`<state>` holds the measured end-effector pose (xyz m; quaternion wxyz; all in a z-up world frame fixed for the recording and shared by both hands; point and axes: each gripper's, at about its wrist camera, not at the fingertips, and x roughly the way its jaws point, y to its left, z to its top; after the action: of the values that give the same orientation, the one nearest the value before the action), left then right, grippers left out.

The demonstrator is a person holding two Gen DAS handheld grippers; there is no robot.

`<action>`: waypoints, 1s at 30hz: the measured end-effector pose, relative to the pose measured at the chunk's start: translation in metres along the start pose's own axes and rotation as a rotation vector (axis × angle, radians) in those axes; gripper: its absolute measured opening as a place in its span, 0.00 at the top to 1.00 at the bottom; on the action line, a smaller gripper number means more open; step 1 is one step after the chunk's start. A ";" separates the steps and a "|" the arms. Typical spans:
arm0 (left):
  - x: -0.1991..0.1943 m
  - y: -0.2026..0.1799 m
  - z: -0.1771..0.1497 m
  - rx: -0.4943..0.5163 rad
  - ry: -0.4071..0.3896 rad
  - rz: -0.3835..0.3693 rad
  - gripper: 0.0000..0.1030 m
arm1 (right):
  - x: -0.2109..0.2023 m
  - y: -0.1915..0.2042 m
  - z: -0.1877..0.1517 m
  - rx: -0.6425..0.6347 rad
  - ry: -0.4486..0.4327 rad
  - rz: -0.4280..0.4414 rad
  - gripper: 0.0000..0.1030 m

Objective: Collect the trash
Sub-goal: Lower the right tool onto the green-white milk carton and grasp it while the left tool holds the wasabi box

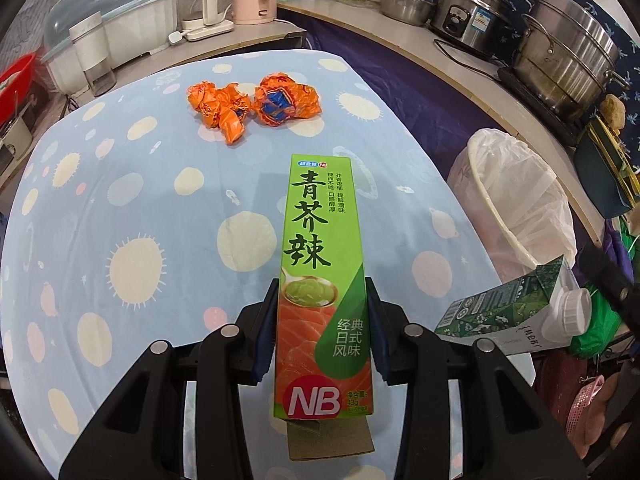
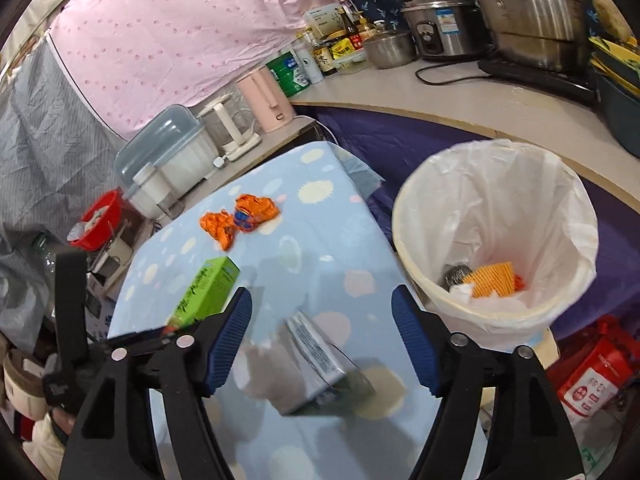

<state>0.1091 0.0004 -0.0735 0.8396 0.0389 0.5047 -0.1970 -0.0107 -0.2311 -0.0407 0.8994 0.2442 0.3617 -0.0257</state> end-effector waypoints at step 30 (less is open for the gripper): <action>-0.006 -0.004 -0.030 0.031 0.023 0.021 0.64 | 0.004 0.024 -0.087 0.026 0.176 0.047 0.19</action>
<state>0.0804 0.0064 -0.0827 0.8352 0.0595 0.5106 -0.1957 -0.0581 -0.1697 -0.0868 0.8612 0.2659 0.4329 0.0124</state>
